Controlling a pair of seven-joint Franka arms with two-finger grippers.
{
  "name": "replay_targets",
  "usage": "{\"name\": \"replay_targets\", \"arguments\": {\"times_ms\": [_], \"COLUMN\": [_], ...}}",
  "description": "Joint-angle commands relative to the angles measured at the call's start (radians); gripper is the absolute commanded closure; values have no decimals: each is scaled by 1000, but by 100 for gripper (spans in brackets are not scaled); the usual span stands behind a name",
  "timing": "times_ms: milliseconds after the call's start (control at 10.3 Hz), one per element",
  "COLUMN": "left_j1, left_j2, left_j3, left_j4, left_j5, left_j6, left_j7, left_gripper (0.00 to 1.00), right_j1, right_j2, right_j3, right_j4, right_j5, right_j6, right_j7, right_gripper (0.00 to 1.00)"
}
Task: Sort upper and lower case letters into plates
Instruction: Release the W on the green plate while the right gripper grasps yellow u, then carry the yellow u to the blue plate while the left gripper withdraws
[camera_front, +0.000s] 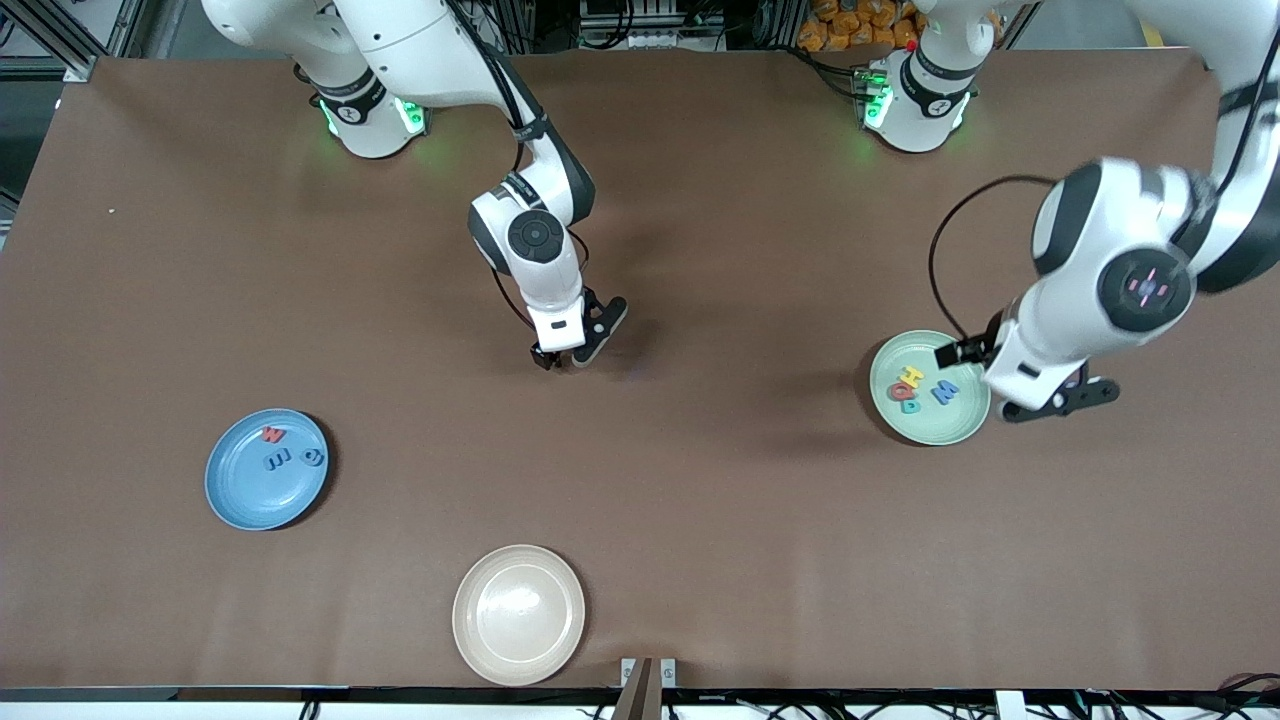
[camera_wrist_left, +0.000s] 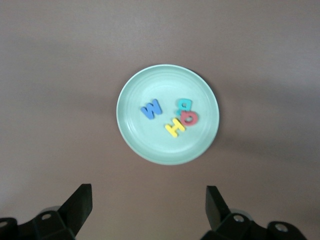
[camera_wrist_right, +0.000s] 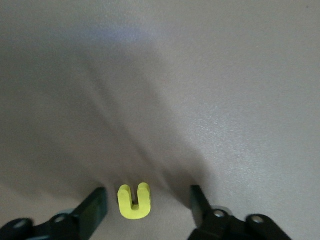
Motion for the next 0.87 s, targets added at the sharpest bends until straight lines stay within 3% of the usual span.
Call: {"name": "replay_targets", "arguments": {"times_ms": [0,484,774], "left_j1": [5,-5,-133], "left_j2": [-73,-185,-242], "left_j3": [-12,6,163], "left_j4": [68,113,111], "left_j5": [-80,-105,-137], "left_j6": [-101,-130,-153], "left_j7": [38,182,227], "left_gripper": [0,0,0], "right_j1": [1,-13,-120], "right_j2": [6,-46,-97], "right_j3": [-4,-8,-10], "right_j4": [-4,0,16], "right_j5": [-5,-2,0], "right_j6": [6,-7,-8], "right_j7": [-2,12,6], "right_gripper": [100,100,100]}}
